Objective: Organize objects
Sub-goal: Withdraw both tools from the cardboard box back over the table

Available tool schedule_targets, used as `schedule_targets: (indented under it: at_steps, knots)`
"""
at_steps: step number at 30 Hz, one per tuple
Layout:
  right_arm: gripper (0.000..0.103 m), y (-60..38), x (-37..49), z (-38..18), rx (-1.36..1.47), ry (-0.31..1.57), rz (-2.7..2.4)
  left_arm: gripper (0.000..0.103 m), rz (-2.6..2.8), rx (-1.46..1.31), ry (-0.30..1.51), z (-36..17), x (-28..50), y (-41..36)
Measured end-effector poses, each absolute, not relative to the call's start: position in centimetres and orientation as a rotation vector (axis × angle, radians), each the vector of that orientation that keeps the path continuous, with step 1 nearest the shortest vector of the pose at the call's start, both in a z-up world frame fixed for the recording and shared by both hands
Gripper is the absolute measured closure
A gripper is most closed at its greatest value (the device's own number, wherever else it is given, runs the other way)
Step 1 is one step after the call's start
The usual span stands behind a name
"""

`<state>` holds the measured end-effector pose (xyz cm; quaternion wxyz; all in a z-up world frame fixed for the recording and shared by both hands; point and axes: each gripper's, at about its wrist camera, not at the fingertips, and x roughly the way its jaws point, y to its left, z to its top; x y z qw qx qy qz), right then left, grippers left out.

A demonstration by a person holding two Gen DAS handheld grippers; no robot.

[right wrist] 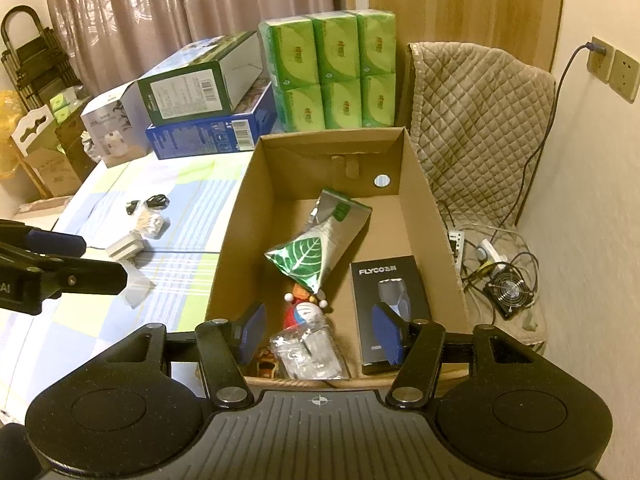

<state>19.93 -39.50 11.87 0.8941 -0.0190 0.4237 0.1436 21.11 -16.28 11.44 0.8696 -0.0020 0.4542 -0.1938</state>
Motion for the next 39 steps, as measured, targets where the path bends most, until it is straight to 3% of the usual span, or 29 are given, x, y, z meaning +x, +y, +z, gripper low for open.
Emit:
schedule_targets:
  at_steps: [9, 39]
  knots:
    - [0.047, -38.7, 19.6, 12.5, -0.050, 0.869, 0.303, 0.001, -0.397, 0.007, 0.917, 12.2, 20.3, -14.8]
    - [0.047, -33.5, 19.6, 14.2, -0.094, 0.832, 0.382, 0.001, -0.329, 0.030, 0.835, 13.9, 18.8, -9.3]
